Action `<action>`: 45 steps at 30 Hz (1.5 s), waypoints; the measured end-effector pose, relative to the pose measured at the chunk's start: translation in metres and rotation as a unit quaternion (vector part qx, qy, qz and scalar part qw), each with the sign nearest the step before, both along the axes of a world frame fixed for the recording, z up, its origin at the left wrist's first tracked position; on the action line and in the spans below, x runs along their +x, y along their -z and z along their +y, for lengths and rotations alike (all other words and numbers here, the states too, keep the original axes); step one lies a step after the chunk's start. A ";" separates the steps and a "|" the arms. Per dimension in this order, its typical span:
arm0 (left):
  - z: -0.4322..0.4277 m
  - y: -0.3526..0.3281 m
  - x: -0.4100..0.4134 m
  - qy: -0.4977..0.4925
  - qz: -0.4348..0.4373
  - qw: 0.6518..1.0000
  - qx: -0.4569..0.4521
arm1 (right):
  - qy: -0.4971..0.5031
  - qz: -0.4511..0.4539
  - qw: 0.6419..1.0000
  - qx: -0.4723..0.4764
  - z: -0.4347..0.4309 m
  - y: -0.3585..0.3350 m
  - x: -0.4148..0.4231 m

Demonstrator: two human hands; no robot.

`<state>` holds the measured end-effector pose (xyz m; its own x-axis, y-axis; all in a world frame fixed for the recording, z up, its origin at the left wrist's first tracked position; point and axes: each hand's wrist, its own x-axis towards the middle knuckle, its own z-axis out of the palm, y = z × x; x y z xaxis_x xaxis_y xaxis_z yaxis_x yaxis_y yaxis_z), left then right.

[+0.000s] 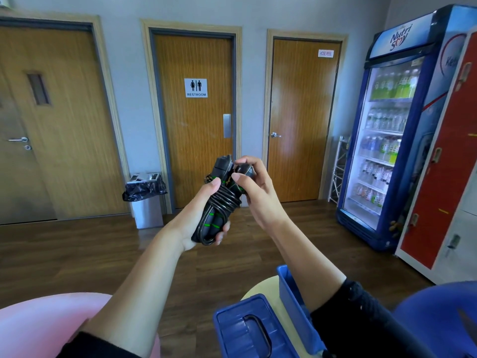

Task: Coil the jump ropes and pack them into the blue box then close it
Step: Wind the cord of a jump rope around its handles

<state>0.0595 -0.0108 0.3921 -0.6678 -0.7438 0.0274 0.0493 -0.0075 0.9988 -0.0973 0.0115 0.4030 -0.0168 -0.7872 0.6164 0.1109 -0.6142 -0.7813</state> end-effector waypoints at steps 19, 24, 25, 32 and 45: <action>-0.003 -0.004 0.000 -0.043 -0.018 0.999 0.004 | 0.113 0.054 0.992 0.029 0.012 0.022 -0.001; -0.003 -0.002 0.002 -0.047 -0.042 0.998 -0.004 | 0.304 0.184 0.933 -0.056 0.018 0.025 0.005; -0.003 -0.003 0.001 -0.047 -0.045 0.998 -0.008 | 0.304 0.210 0.926 -0.075 0.017 0.026 0.005; 0.001 -0.004 0.000 -0.066 -0.041 0.997 0.004 | 0.284 0.257 0.919 -0.098 0.014 0.025 0.005; 0.005 0.001 0.009 -0.059 -0.065 0.996 -0.009 | 0.131 0.256 0.955 -0.073 0.020 0.044 -0.010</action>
